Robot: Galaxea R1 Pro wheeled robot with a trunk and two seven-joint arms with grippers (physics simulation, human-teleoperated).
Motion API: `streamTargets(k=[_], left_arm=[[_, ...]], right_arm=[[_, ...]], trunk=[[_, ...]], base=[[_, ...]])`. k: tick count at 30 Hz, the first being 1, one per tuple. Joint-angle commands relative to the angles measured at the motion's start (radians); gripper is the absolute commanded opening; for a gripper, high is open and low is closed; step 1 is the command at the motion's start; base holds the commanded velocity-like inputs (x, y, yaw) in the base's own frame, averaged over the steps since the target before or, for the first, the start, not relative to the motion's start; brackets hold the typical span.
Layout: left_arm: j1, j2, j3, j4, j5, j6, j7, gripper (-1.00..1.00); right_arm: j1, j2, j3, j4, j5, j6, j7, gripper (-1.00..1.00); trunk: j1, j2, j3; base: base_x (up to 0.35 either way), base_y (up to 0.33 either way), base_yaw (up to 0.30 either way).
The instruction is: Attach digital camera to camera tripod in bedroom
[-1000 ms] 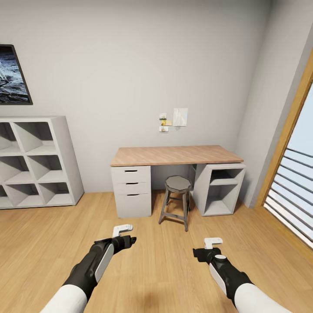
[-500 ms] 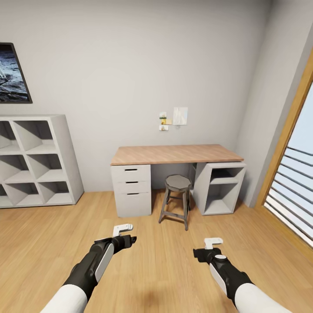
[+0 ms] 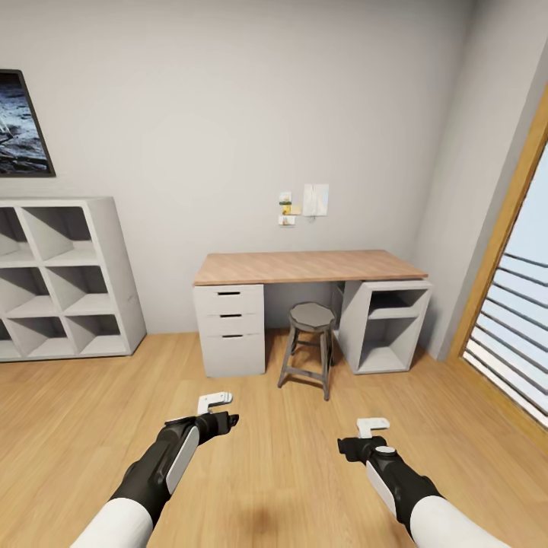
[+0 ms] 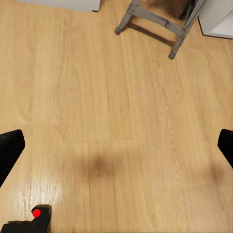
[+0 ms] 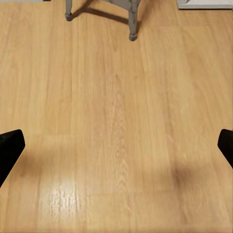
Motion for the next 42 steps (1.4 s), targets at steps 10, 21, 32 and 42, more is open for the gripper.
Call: streamTargets(k=[10, 21, 32, 42], left_arm=[[0.0, 0.003, 0.003, 0.001, 0.001, 0.05, 0.01, 1.0], [0.0, 0.002, 0.034, 0.009, 0.007, 0.063, 0.202, 1.0], [0.0, 0.002, 0.034, 0.008, 0.005, 0.063, 0.203, 1.0], [0.0, 0.001, 0.034, 0.008, 0.002, 0.062, 0.222, 1.0]], right_arm=[[0.0, -0.001, 0.006, -0.002, 0.004, 0.007, -0.005, 1.0], [0.0, -0.001, 0.004, 0.012, 0.0, 0.007, -0.005, 1.0], [0.0, -0.001, 0.008, 0.012, 0.0, 0.009, -0.001, 1.0], [0.0, -0.003, 0.006, 0.006, 0.002, 0.007, 0.002, 1.0]], trunk=[[0.038, -0.071, -0.032], [0.081, -0.148, -0.067], [0.123, -0.225, -0.101], [0.161, -0.295, -0.133]], base=[[0.0, 0.0, 0.0], [0.0, 0.0, 0.0], [0.0, 0.0, 0.0], [0.0, 0.0, 0.0]])
